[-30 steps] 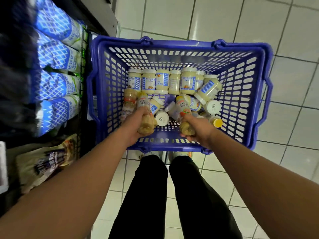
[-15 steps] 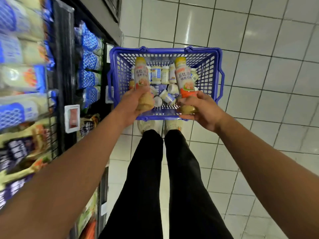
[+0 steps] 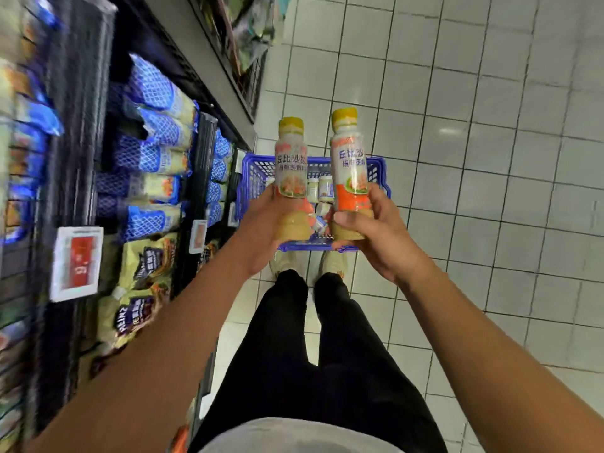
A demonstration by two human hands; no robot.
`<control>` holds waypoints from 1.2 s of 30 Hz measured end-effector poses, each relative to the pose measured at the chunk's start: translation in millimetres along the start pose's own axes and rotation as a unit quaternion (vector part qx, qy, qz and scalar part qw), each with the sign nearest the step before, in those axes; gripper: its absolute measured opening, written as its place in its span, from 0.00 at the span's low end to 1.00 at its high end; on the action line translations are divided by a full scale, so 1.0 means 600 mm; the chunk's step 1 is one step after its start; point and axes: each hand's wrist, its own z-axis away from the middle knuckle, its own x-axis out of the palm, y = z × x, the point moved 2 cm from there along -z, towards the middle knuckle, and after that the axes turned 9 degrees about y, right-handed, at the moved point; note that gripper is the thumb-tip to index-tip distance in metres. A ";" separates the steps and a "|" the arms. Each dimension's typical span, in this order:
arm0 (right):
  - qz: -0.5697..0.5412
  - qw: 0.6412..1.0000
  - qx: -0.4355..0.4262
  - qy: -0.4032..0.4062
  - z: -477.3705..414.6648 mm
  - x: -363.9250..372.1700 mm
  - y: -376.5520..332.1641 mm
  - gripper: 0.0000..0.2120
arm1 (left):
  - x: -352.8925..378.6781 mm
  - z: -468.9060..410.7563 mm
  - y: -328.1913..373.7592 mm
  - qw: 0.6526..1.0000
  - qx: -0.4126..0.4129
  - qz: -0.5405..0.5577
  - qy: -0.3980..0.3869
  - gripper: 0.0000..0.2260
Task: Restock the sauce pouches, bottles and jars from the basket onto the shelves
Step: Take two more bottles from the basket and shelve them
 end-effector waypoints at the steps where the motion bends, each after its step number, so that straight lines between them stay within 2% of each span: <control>1: -0.001 1.000 -0.014 -0.005 0.013 0.007 -0.014 0.28 | 0.005 0.019 0.013 1.000 0.012 0.004 0.002 0.22; 6: -0.026 0.998 -0.036 -0.044 0.061 0.041 -0.083 0.25 | 0.022 0.091 0.077 0.997 0.059 0.049 0.023 0.19; 9: -0.022 0.997 -0.038 -0.059 0.077 0.059 -0.121 0.18 | 0.030 0.127 0.109 0.991 0.106 0.074 0.040 0.15; 15: 0.043 0.988 -0.064 -0.131 0.113 0.076 -0.171 0.10 | 0.047 0.210 0.128 0.966 0.197 0.140 0.090 0.12; 19: 0.082 0.974 -0.076 -0.196 0.140 0.089 -0.188 0.05 | 0.054 0.270 0.106 0.943 0.231 0.182 0.159 0.14; 23: 0.123 0.953 -0.087 -0.263 0.170 0.106 -0.186 0.05 | 0.059 0.332 0.070 0.909 0.269 0.236 0.212 0.17; 26: 0.160 0.931 -0.094 -0.313 0.194 0.120 -0.173 0.11 | 0.063 0.377 0.042 0.883 0.287 0.273 0.253 0.22; 32: 0.232 0.871 -0.090 -0.423 0.258 0.152 -0.128 0.12 | 0.055 0.472 -0.033 0.815 0.332 0.336 0.336 0.19; 36: 0.267 0.835 -0.075 -0.476 0.320 0.173 -0.093 0.14 | 0.047 0.538 -0.093 0.773 0.378 0.359 0.362 0.16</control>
